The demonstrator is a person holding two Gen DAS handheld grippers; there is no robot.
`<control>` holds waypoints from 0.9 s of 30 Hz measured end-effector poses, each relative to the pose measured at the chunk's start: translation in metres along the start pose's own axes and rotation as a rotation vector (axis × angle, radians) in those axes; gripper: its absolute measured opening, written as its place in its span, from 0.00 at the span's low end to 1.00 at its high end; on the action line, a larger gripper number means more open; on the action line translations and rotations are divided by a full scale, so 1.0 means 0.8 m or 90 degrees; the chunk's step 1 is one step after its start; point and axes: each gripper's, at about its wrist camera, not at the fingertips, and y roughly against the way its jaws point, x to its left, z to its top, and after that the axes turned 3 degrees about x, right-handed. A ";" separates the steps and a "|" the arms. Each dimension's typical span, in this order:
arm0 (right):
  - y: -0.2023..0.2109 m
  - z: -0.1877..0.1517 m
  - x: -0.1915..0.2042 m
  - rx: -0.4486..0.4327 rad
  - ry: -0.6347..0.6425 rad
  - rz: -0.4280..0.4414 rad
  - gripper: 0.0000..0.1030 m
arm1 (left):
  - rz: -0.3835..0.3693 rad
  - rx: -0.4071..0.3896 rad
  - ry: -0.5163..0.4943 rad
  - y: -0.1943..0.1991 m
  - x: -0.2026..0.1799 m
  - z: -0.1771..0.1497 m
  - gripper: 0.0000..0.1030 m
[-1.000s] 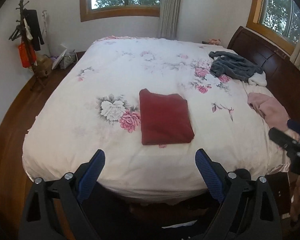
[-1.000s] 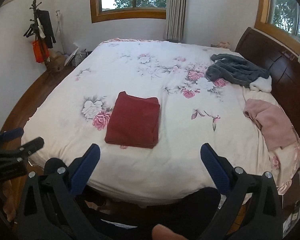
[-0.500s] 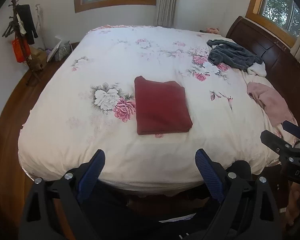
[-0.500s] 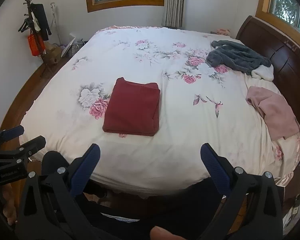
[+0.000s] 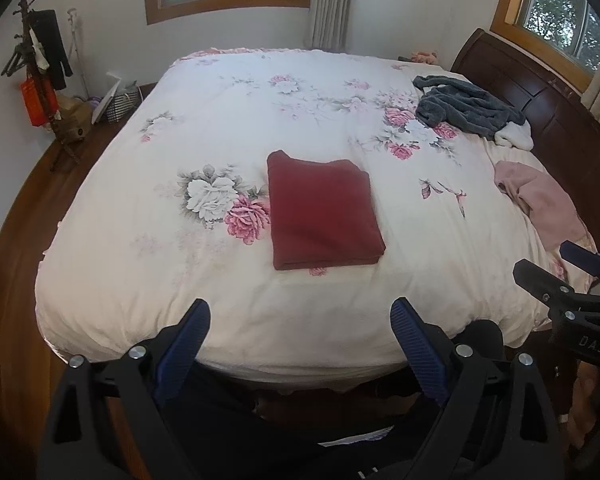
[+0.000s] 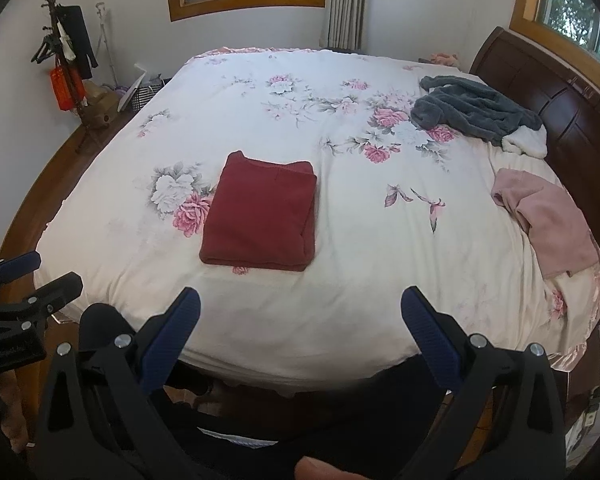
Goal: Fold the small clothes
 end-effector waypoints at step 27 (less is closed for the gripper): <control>-0.003 0.012 0.010 -0.023 0.001 0.015 0.97 | -0.003 0.009 0.006 -0.019 0.013 0.006 0.89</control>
